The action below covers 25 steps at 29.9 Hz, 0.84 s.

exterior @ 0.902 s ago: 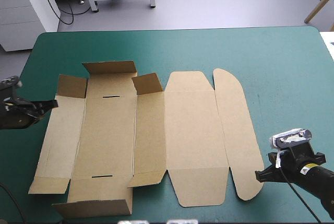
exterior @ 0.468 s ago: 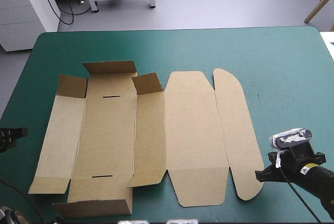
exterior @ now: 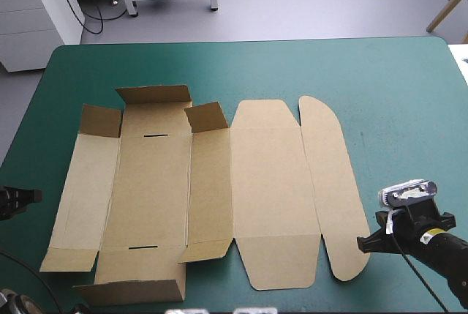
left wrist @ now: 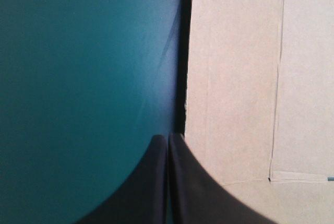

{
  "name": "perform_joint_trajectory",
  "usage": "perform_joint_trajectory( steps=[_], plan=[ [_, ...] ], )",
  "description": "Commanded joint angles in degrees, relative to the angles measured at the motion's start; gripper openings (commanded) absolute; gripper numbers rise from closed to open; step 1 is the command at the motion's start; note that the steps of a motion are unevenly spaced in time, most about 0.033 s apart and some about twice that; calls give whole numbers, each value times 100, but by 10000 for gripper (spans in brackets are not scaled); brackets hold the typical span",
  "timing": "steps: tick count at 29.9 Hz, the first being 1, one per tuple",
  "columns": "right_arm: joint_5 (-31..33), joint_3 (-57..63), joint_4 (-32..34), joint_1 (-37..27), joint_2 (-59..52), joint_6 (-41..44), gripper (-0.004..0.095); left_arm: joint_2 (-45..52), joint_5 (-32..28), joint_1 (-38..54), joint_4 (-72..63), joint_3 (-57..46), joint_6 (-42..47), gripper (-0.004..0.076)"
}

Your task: Fold the box

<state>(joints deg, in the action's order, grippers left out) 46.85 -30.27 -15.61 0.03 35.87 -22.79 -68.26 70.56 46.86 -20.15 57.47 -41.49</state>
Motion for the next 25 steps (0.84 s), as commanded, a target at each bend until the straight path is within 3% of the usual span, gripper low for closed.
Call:
perform_joint_trajectory(
  steps=[1,3,8,11,25],
  plan=[
    [-319,-141,-109,-42,13,-45,-19,113,-41,-2,-133,129,7,17],
    [-319,-141,-109,-42,13,-45,-19,113,-55,-2,-133,129,7,87],
    [-319,-141,-109,-42,13,-45,-19,113,-310,-2,-133,129,90,428],
    [-319,-141,-109,-42,13,-45,-19,113,-378,-2,-133,119,430,565],
    [-369,-129,-117,-42,13,-57,-19,-353,-486,-2,-49,-383,504,577]
  ],
)
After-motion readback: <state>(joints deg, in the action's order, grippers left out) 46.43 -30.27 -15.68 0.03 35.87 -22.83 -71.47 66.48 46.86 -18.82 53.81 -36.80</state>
